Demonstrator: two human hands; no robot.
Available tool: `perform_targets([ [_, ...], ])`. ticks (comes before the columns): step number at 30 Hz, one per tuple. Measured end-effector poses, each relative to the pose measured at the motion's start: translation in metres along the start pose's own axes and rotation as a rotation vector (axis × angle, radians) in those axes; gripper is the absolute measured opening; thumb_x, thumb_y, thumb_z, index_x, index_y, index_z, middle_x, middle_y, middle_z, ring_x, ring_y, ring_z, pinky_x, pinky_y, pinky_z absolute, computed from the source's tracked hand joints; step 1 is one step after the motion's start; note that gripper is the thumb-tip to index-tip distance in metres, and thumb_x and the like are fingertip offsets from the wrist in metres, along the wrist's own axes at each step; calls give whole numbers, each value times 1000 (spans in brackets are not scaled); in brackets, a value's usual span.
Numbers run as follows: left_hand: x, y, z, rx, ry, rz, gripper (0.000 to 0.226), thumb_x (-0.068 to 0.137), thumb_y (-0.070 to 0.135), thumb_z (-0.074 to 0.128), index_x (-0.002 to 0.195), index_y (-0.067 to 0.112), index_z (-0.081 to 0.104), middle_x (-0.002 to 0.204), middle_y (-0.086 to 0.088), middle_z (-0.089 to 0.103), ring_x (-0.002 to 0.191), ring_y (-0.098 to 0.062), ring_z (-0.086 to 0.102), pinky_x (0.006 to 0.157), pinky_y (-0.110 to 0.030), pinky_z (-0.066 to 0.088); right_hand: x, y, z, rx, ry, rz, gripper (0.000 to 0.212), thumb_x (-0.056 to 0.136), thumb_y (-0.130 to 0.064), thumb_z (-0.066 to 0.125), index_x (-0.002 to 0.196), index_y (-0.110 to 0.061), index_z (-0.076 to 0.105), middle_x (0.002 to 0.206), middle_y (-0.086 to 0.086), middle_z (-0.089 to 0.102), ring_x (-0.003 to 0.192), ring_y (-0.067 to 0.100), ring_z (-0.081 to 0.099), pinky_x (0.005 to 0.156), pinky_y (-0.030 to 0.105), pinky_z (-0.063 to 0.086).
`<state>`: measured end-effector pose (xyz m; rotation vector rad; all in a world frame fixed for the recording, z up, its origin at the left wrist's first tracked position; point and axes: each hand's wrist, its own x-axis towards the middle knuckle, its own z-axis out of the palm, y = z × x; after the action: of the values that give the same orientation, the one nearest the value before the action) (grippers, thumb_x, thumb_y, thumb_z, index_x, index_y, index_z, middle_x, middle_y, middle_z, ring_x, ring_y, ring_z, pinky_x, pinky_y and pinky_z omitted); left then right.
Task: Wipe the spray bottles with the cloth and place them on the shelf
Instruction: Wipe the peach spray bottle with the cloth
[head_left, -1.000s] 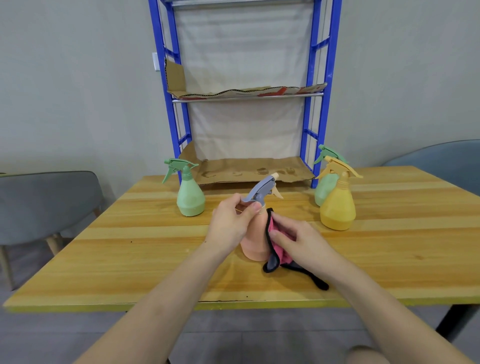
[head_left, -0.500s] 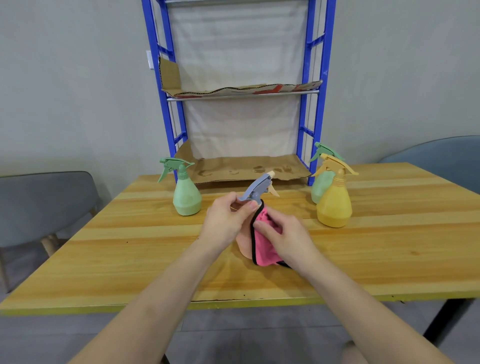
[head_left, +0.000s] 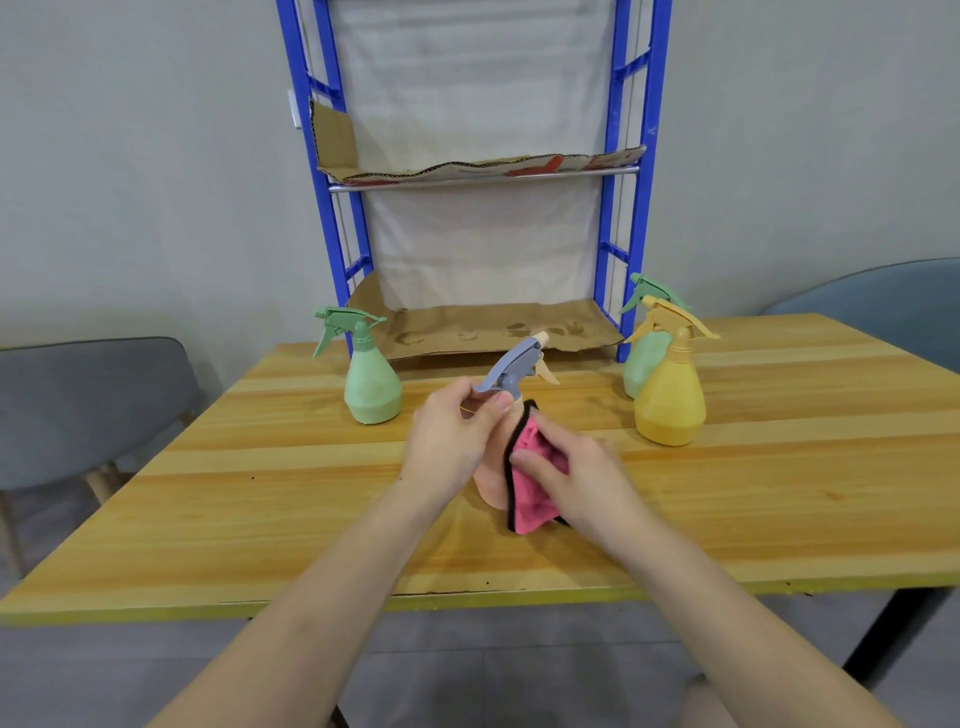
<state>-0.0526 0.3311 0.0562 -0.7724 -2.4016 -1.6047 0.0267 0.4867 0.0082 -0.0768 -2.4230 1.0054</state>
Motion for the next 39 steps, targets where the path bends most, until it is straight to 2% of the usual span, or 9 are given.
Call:
perform_targets([
  [4, -4, 0, 3, 35, 27, -10, 19, 99, 40, 64, 101, 22, 71, 91, 11, 72, 88, -13, 65, 78, -38, 52, -11, 15, -7, -103, -104, 78, 59, 96, -47, 68, 151, -31, 53, 95, -5, 71, 87, 14, 59, 71, 24, 39],
  [11, -8, 3, 5, -48, 11, -57, 21, 91, 38, 76, 106, 27, 67, 99, 14, 75, 97, -3, 70, 93, -39, 57, 4, -16, 5, -60, 57, -11, 50, 99, -45, 63, 147, -36, 54, 91, -7, 72, 83, 19, 62, 69, 31, 41],
  [15, -7, 1, 1, -99, -13, -43, 22, 88, 38, 76, 105, 25, 70, 100, 10, 76, 98, -8, 71, 96, -44, 57, -9, -1, 1, -43, 9, -9, 19, 98, -36, 68, 113, -25, 69, 81, -9, 63, 75, 15, 54, 70, 33, 39],
  [16, -6, 1, 0, -101, -19, -46, 26, 89, 37, 75, 109, 22, 71, 102, 8, 76, 100, -9, 71, 97, -44, 57, -10, 2, -1, -47, -8, 2, 18, 96, -35, 70, 108, -21, 70, 87, -8, 64, 79, 15, 56, 73, 34, 41],
  [21, -4, -3, 1, -92, -18, -46, 25, 94, 29, 74, 115, 16, 70, 106, 6, 75, 103, -10, 70, 99, -43, 56, -9, -1, -2, -40, 23, 17, 47, 92, -30, 77, 134, -14, 67, 146, -2, 53, 130, 17, 53, 110, 32, 40],
  [26, -6, -1, 2, -84, -10, -11, 15, 95, 26, 73, 108, 21, 69, 102, 10, 74, 99, -5, 69, 97, -37, 56, -12, -4, 1, 63, 16, 74, 52, 90, -39, 74, 139, -28, 61, 114, -12, 74, 107, 11, 66, 96, 37, 52],
  [28, -7, -1, 4, -65, -5, 15, 12, 96, 25, 72, 107, 25, 67, 101, 14, 73, 96, 1, 67, 96, -34, 55, -12, -6, 4, 109, 22, 94, 61, 87, -51, 68, 144, -33, 55, 120, -17, 72, 113, 5, 65, 103, 40, 50],
  [32, -8, -2, 5, -45, 2, 34, 12, 96, 26, 70, 107, 29, 66, 100, 18, 72, 96, 6, 65, 97, -33, 54, -8, -13, 9, 204, 38, 87, 66, 87, -51, 66, 149, -36, 49, 133, -21, 67, 124, -2, 60, 109, 40, 48],
  [39, -5, -8, 2, -18, -14, 45, 22, 98, 29, 69, 116, 17, 70, 108, 10, 74, 102, -6, 68, 99, -39, 55, -2, -10, 4, 107, -67, 66, 63, 92, -53, 62, 152, -45, 43, 120, -20, 71, 112, 5, 64, 101, 38, 52],
])
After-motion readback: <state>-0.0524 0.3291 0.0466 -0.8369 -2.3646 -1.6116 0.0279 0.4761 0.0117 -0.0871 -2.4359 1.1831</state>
